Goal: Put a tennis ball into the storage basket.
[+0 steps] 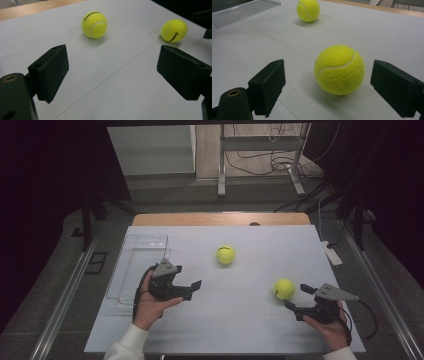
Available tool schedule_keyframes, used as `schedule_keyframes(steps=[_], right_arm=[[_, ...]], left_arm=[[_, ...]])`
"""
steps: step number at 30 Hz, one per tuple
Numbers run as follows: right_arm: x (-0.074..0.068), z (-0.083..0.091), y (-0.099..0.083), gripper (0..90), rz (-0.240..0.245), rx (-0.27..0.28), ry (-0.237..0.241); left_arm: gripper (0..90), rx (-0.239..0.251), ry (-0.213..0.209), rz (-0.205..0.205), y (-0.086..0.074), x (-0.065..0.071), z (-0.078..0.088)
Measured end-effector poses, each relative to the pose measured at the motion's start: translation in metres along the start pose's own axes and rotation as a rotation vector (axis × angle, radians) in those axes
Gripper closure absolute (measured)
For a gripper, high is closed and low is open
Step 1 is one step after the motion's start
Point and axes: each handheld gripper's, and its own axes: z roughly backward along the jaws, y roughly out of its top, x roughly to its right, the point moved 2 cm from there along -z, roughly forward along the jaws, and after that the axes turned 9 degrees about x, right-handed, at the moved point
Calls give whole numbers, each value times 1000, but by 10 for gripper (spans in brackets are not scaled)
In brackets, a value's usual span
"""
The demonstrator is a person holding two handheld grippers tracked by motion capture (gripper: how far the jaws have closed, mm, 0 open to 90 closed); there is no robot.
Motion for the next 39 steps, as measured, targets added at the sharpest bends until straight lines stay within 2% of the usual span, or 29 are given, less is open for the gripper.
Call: schedule_keyframes(steps=[3,14,18,23,31,39], right_arm=[[0,0,0,134,-1,0,1],[0,1,0,134,-8,7,4],[-1,2,1,134,-7,11,10],[1,2,0,134,-13,20,17],[-2,0,2,135,-8,23,27],[-3,-1,1,136,-2,15,24]], left_arm=[[114,-15,9,-44,2,5,-5],[114,-33,16,-49,1,3,-13],[116,-44,5,-37,2,3,-21],[115,-67,10,-58,8,5,-31],[114,-72,-3,-60,13,7,-39],[110,-62,-1,-41,16,3,-43]])
